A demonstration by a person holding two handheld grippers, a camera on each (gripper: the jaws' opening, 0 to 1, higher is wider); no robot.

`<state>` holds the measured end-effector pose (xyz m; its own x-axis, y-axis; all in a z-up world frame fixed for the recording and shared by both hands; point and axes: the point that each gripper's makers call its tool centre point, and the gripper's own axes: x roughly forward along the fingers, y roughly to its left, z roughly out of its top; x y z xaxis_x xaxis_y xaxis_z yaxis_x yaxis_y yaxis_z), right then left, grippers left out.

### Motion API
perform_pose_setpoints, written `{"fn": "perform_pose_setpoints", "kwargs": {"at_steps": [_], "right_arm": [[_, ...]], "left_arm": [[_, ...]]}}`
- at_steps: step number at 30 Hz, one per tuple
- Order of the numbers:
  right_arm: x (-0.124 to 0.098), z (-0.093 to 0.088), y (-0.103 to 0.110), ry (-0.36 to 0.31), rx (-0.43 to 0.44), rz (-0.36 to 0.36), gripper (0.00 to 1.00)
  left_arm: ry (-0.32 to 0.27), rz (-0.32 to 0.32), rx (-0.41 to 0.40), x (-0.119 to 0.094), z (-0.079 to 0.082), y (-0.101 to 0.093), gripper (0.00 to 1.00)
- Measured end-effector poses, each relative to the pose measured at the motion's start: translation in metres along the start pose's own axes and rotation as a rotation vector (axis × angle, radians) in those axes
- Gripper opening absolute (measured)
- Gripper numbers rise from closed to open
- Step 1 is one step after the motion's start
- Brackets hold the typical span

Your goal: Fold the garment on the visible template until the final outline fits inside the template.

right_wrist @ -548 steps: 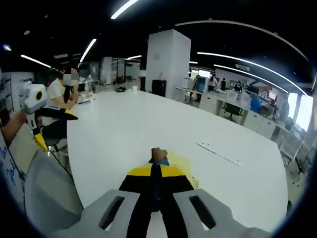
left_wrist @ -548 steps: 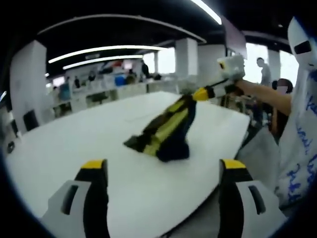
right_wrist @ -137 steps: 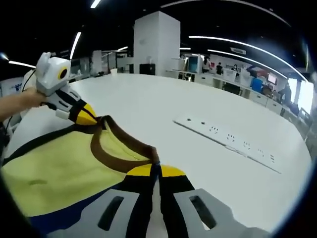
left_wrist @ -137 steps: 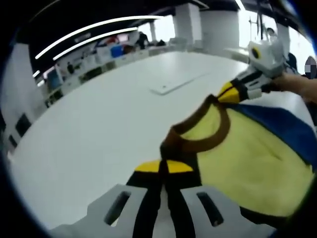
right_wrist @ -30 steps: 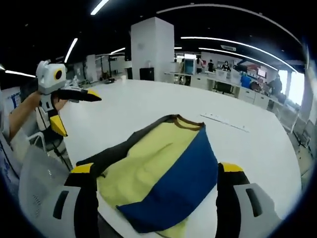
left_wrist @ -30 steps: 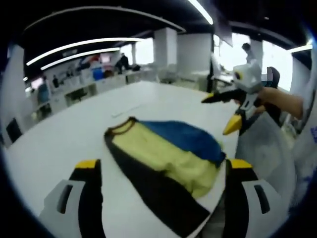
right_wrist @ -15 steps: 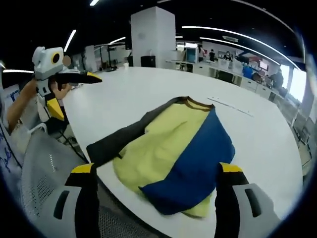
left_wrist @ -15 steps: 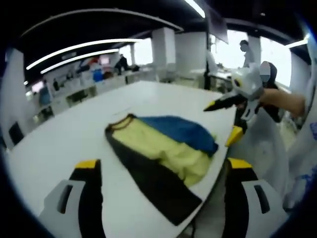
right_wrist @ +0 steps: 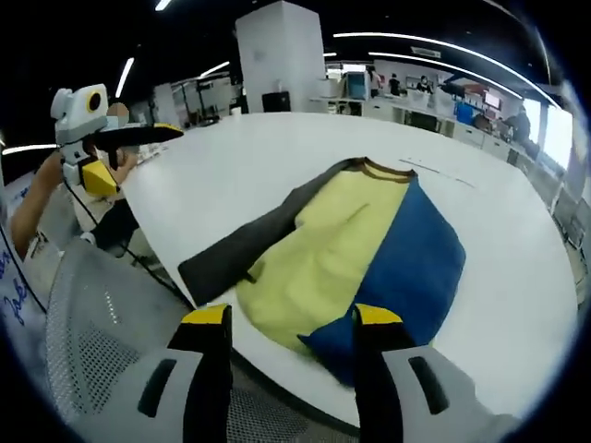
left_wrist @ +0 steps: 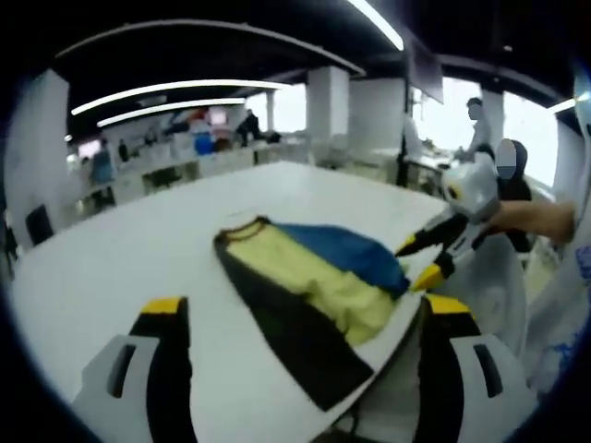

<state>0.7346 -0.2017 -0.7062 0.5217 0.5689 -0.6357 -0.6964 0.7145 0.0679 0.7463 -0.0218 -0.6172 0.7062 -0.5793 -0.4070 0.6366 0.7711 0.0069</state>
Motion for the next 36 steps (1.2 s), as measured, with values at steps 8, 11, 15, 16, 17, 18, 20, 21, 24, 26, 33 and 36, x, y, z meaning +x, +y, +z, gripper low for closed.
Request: {"fn": "perform_pose_setpoints", "kwargs": {"at_steps": [8,11,15,16,17,18,20,21,24,26,33,36], "right_arm": [[0.012,-0.014,0.006,0.076,-0.047,0.016,0.27],[0.017,-0.023,0.005,0.119,-0.081,0.008,0.26],[0.020,-0.032,0.000,0.168,-0.131,-0.005,0.24],[0.021,-0.034,-0.001,0.177,-0.136,-0.008,0.23],[0.022,-0.034,-0.003,0.173,-0.136,-0.009,0.23],[0.022,-0.035,-0.004,0.177,-0.135,-0.008,0.22],[0.024,-0.036,-0.007,0.184,-0.132,-0.007,0.21],[0.026,-0.039,-0.008,0.196,-0.136,-0.007,0.20],[0.029,-0.042,-0.009,0.218,-0.160,0.000,0.18],[0.030,-0.043,-0.008,0.228,-0.179,0.004,0.14],[0.030,-0.047,-0.011,0.244,-0.190,0.009,0.11],[0.031,-0.050,-0.013,0.249,-0.205,0.010,0.11]], "left_arm": [[-0.018,0.020,-0.026,-0.004,0.001,0.007,0.99],[-0.011,0.020,-0.031,-0.003,-0.001,0.008,0.98],[-0.007,0.024,-0.036,-0.003,-0.003,0.010,0.98],[-0.002,0.026,-0.039,-0.003,-0.005,0.011,0.97],[0.001,0.028,-0.042,-0.003,-0.006,0.012,0.97],[0.001,0.029,-0.045,-0.003,-0.007,0.012,0.97],[0.003,0.031,-0.051,-0.004,-0.008,0.013,0.97],[0.006,0.034,-0.054,-0.004,-0.009,0.014,0.97],[0.010,0.039,-0.058,-0.004,-0.011,0.016,0.97],[0.012,0.041,-0.061,-0.004,-0.011,0.017,0.97],[0.014,0.048,-0.066,-0.003,-0.010,0.021,0.96],[0.014,0.048,-0.066,-0.002,-0.009,0.021,0.95]]}}
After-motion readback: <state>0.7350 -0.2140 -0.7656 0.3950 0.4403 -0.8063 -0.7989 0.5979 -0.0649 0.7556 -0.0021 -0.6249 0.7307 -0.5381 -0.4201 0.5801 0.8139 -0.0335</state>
